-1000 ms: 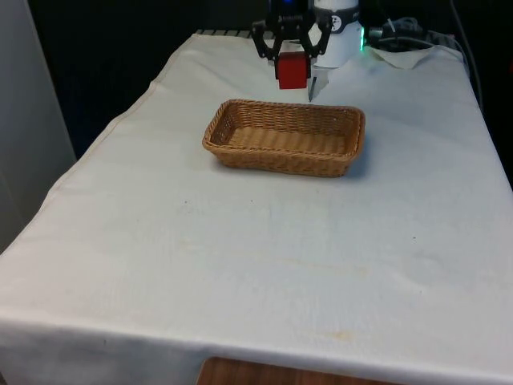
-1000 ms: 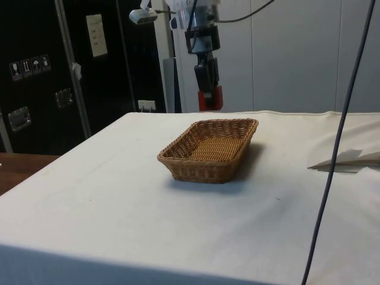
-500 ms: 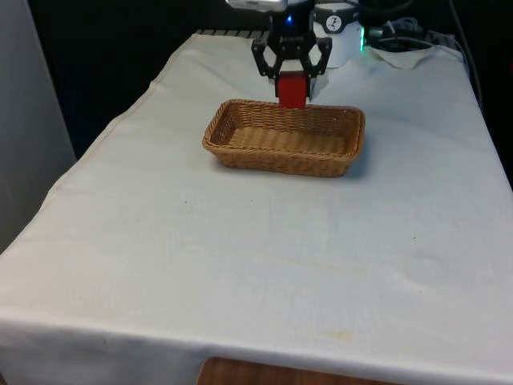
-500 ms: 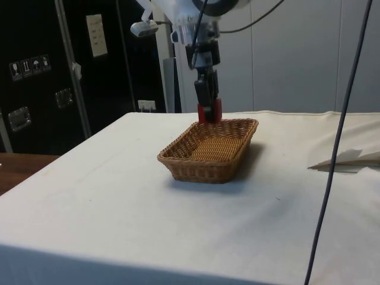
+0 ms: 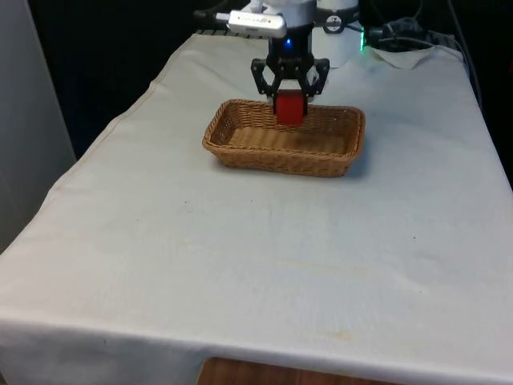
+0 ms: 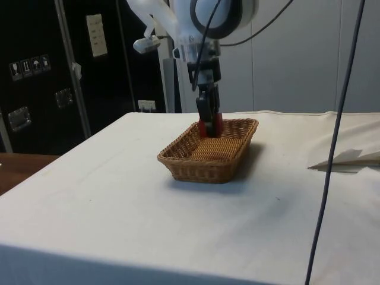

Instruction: Pick up the cube and place it into the basket.

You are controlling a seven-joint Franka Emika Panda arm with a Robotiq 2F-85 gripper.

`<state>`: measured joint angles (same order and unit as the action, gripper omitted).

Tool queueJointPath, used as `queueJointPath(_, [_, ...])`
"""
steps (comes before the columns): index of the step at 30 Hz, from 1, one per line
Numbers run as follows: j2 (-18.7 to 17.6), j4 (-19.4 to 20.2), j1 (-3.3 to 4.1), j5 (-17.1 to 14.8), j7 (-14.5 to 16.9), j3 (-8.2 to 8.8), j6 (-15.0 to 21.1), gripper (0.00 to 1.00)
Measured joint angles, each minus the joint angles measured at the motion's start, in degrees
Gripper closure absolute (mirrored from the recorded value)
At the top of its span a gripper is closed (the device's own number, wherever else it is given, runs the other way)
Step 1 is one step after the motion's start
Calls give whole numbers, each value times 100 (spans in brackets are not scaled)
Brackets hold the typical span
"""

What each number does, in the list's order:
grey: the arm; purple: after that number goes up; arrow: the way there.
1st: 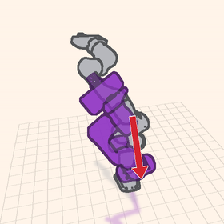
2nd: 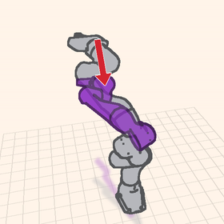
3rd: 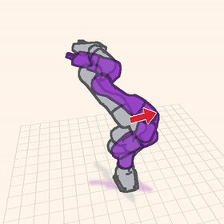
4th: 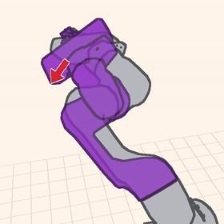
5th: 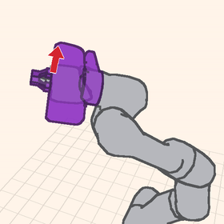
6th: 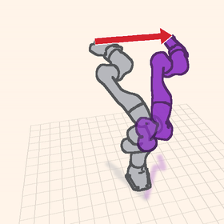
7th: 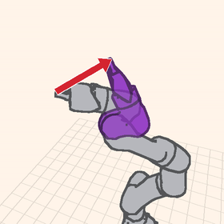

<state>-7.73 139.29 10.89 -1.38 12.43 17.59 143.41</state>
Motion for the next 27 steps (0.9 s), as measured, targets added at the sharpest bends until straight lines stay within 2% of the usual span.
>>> queueJointPath(6, [-258,6,0,-46,0,-6,275,100])
queueJointPath(27, [-854,-23,0,-74,-6,-29,882,100])
